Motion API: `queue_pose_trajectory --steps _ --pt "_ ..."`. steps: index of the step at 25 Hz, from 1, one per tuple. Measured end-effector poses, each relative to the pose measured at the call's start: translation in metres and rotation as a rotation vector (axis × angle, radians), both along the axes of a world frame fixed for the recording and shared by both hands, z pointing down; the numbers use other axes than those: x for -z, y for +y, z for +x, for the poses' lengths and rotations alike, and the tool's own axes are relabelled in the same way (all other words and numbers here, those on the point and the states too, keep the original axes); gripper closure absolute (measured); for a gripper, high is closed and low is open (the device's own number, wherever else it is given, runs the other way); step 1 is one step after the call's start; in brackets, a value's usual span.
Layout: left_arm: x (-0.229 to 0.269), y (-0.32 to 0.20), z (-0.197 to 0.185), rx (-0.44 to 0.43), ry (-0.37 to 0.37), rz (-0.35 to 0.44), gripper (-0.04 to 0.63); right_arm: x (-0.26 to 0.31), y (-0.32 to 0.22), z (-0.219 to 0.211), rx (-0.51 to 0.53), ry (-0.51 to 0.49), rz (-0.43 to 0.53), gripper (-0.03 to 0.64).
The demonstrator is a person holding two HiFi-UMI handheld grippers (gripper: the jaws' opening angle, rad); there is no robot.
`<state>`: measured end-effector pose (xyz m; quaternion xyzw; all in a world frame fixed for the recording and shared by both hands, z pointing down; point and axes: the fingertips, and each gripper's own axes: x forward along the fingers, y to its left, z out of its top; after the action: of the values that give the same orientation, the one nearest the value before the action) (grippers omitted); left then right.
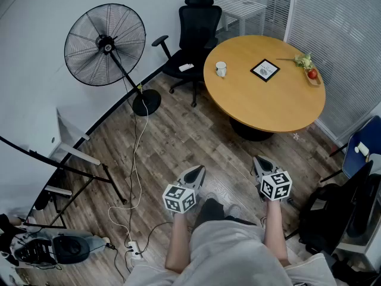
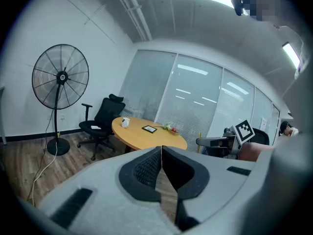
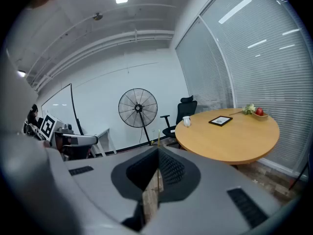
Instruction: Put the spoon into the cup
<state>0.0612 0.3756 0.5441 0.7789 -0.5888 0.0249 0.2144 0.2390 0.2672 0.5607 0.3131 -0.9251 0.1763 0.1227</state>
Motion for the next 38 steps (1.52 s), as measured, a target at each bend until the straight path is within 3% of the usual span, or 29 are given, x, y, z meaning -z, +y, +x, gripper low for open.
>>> queue_pose_trajectory --steps 12,20,33,38 --pt "0.004 0.009 0.012 -0.009 -0.052 -0.003 0.586 0.005 0.007 0.008 0.013 -0.045 0.014 0.620" --pt "-0.001 0.001 0.011 -0.005 -0.064 -0.012 0.586 0.009 0.005 -0.005 0.079 0.000 0.045 0.620" --pt "0.007 -0.103 -0.005 -0.053 -0.012 0.019 0.586 0.028 -0.081 -0.010 0.001 0.022 0.055 0.620" --pt "0.019 -0.161 -0.029 -0.066 -0.036 0.025 0.585 0.039 -0.135 -0.031 -0.015 -0.004 0.053 0.620"
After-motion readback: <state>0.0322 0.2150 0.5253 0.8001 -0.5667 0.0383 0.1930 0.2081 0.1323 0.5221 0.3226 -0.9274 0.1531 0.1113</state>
